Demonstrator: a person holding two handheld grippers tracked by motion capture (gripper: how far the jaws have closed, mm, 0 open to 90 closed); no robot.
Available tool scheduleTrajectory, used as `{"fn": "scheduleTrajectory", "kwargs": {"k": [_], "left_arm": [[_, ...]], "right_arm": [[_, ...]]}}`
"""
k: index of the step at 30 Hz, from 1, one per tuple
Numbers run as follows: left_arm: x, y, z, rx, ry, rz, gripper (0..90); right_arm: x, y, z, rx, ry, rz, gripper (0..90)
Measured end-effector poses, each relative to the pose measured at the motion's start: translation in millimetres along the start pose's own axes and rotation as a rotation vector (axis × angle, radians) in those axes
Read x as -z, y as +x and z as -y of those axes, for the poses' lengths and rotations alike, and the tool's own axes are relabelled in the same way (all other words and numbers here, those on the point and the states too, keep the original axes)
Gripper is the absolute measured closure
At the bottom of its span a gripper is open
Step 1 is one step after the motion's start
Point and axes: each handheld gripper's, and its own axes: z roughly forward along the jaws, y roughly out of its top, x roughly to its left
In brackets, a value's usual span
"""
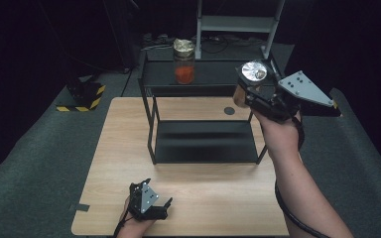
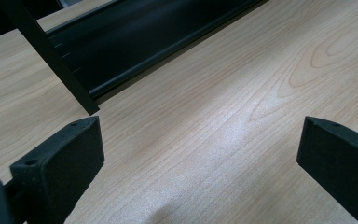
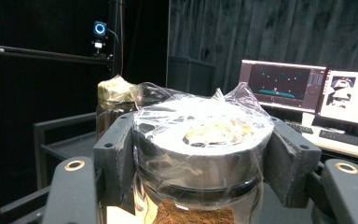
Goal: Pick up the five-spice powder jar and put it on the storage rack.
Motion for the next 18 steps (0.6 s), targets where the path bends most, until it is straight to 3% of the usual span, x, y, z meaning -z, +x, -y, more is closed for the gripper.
{"fn": "scheduleTrajectory", "kwargs": {"k": [18], "left_arm": [[1.0,3.4,2.6,0.017,-0.014,0.011,0.9]], "right_arm": [[-35.3,-2.2,-2.0,-0.017,0.012,0.035,34.1]]}}
